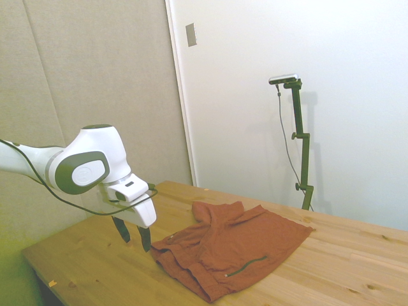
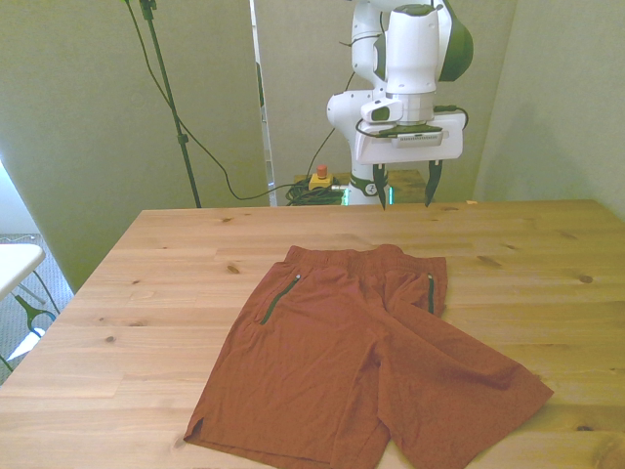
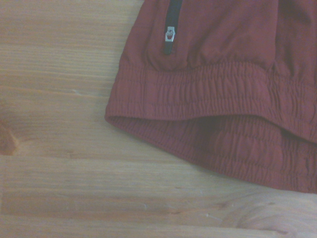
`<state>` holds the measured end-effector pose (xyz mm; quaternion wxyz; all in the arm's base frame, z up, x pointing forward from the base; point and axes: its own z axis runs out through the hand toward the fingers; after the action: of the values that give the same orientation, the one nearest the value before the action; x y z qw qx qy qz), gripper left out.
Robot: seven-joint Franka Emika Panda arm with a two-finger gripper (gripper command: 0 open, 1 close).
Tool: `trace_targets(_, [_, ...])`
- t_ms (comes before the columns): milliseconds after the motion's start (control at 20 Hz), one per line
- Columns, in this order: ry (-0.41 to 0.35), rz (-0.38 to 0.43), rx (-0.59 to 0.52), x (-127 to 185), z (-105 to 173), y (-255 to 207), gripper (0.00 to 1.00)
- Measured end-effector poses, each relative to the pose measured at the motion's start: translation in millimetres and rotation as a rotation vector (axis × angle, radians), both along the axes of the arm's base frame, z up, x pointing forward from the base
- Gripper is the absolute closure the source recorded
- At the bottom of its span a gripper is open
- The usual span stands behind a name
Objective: Fold the shorts
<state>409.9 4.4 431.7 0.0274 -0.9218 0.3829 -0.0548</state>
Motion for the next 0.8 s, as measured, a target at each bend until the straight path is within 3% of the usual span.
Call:
trace_targets(150, [-0.016,-0.001,-0.035,4,4,0,0.0])
trace_targets(350, [-0.051,0.0,-0.246,28,11,19,0.0])
trace_targets(450, [-0.057,0.007,-0.361,45,1,41,0.0])
trace_targets(600, [0.004,0.039,-0.514,65,-27,81,0.0])
trace_targets(800, [0.042,0.092,-0.594,81,-54,131,0.0])
